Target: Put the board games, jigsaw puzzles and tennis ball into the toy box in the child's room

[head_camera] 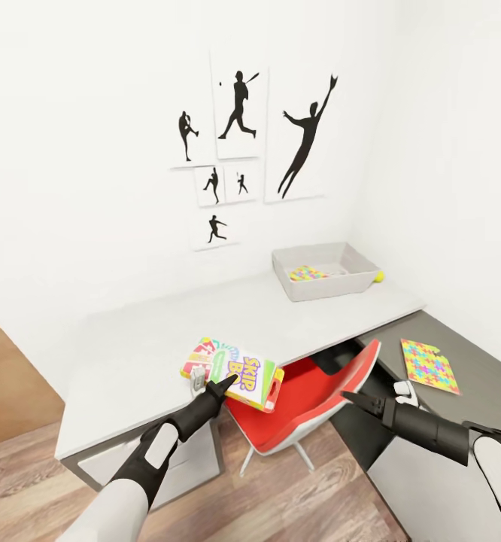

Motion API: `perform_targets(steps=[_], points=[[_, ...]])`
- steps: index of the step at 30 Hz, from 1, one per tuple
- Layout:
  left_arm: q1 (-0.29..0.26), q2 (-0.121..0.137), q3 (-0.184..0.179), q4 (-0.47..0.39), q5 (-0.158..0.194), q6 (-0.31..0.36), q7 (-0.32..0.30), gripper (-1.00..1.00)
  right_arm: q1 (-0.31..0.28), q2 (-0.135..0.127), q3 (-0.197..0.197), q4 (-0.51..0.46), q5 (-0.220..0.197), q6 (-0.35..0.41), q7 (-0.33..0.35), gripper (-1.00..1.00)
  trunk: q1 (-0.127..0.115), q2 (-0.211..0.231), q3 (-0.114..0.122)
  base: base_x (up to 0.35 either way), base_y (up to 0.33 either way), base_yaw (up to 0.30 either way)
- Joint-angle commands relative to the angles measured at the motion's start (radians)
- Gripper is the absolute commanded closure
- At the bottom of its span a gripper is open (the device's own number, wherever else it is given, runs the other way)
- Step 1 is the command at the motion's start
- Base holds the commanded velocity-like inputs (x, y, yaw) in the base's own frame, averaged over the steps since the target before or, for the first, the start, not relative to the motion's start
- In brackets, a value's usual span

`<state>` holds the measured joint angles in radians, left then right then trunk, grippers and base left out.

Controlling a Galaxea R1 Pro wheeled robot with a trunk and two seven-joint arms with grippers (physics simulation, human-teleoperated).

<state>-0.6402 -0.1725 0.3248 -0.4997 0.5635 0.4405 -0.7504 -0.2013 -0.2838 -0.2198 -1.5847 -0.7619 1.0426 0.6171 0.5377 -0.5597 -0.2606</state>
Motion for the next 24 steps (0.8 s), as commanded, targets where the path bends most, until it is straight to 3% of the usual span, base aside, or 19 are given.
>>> perform_targets(steps=[1,8,18,24], points=[[-0.001,-0.001,0.005,0.000,0.001,0.007,-0.002,1.00,-0.001,0.000,-0.001,0.000,0.006,0.005,0.007,-1.00,-0.004,0.006,0.003,0.000,0.000,-0.204],[-0.001,0.001,0.005,0.000,0.001,0.012,-0.002,1.00,-0.001,0.000,-0.001,0.000,0.006,0.005,0.007,-1.00,-0.030,0.055,0.032,0.000,0.000,-0.163],[0.000,0.001,0.005,-0.002,0.001,0.015,-0.004,1.00,-0.001,0.000,-0.001,0.000,0.006,0.005,0.007,-1.00,-0.069,0.125,0.064,0.000,0.000,-0.011],[-0.001,0.002,0.005,-0.011,-0.002,0.067,-0.006,1.00,-0.001,0.000,-0.001,0.000,0.007,0.005,0.007,-1.00,-0.088,0.160,0.083,0.000,0.000,-0.094]])
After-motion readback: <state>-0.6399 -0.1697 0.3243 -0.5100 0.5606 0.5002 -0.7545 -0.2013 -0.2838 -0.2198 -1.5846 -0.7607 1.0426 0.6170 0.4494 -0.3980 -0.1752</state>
